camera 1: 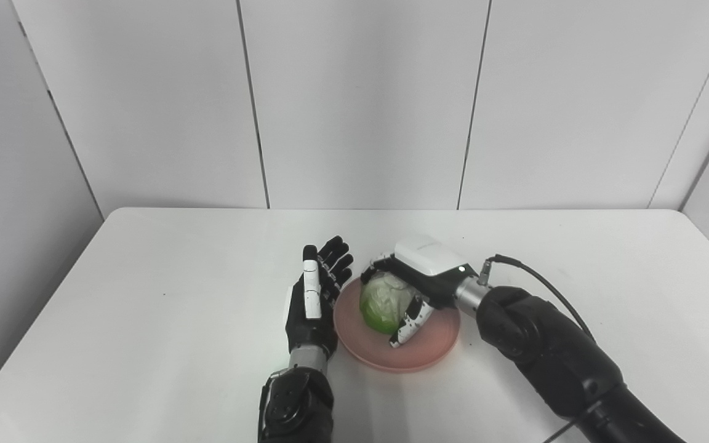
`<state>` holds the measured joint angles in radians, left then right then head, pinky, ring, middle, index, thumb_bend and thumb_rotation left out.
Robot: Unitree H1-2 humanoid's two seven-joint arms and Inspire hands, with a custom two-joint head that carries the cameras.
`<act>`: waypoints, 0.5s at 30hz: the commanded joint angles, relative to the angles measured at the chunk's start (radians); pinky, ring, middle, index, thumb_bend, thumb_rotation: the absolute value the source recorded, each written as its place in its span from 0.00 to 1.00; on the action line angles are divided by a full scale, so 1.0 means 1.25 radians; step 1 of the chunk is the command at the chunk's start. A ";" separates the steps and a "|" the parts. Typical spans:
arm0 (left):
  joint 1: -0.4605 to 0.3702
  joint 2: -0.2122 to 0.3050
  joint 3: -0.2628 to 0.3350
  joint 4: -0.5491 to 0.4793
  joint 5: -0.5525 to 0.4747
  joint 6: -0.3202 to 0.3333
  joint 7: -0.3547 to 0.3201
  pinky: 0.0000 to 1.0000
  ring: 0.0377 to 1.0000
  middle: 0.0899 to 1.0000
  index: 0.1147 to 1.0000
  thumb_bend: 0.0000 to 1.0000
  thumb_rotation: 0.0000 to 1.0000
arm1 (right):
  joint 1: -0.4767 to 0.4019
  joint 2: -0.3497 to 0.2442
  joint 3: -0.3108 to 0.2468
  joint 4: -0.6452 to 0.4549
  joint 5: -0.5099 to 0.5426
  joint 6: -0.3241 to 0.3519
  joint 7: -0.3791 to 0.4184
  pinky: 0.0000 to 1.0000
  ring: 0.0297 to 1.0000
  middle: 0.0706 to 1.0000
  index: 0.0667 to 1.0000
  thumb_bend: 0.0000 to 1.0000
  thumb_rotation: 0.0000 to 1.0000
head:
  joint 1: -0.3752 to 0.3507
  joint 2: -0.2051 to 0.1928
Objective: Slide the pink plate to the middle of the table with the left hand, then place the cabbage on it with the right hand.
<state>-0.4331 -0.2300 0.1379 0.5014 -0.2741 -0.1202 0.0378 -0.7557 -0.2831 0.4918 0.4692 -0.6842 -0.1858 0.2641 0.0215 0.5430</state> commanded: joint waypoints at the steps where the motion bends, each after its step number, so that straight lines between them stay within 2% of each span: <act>1: 0.054 -0.028 0.006 0.041 -0.007 0.052 0.023 0.89 0.84 0.81 0.69 0.84 0.89 | -0.029 -0.020 -0.012 -0.021 0.028 -0.006 0.042 0.69 0.81 0.83 0.69 1.00 0.29 | 0.000 0.002; 4: 0.056 -0.028 0.004 0.036 -0.005 0.057 0.025 0.90 0.83 0.81 0.70 0.83 0.89 | -0.035 -0.032 -0.023 -0.032 0.074 0.014 0.112 0.81 0.89 0.91 0.75 1.00 0.34 | -0.002 0.002; 6: 0.056 -0.029 0.004 0.034 -0.007 0.057 0.026 0.89 0.83 0.81 0.70 0.83 0.89 | -0.033 -0.038 -0.037 -0.044 0.103 0.023 0.138 0.84 0.91 0.92 0.77 1.00 0.36 | -0.002 0.002; 7: 0.055 -0.028 0.004 0.036 -0.007 0.056 0.026 0.89 0.83 0.81 0.70 0.83 0.89 | -0.026 -0.040 -0.050 -0.050 0.117 0.018 0.134 0.84 0.91 0.92 0.78 1.00 0.37 | -0.002 0.002; 9: 0.053 -0.028 0.005 0.037 -0.007 0.054 0.027 0.89 0.83 0.81 0.71 0.83 0.89 | -0.015 -0.041 -0.069 -0.058 0.134 0.012 0.126 0.85 0.91 0.92 0.80 1.00 0.44 | 0.001 0.003; 12: 0.052 -0.025 0.001 0.040 0.009 0.034 0.034 0.88 0.84 0.81 0.72 0.84 0.89 | 0.016 -0.036 -0.098 -0.084 0.135 0.005 0.083 0.88 0.92 0.92 0.82 1.00 0.51 | 0.000 0.004; 15: 0.051 -0.021 -0.002 0.044 0.028 0.011 0.040 0.87 0.84 0.82 0.74 0.85 0.88 | 0.045 -0.027 -0.119 -0.099 0.119 -0.001 0.025 0.85 0.90 0.92 0.85 1.00 0.78 | 0.000 0.004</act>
<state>-0.4329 -0.2298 0.1331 0.5078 -0.2501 -0.1374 0.0428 -0.6755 -0.3224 0.3681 0.3789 -0.5358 -0.1728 0.3538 0.0215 0.5476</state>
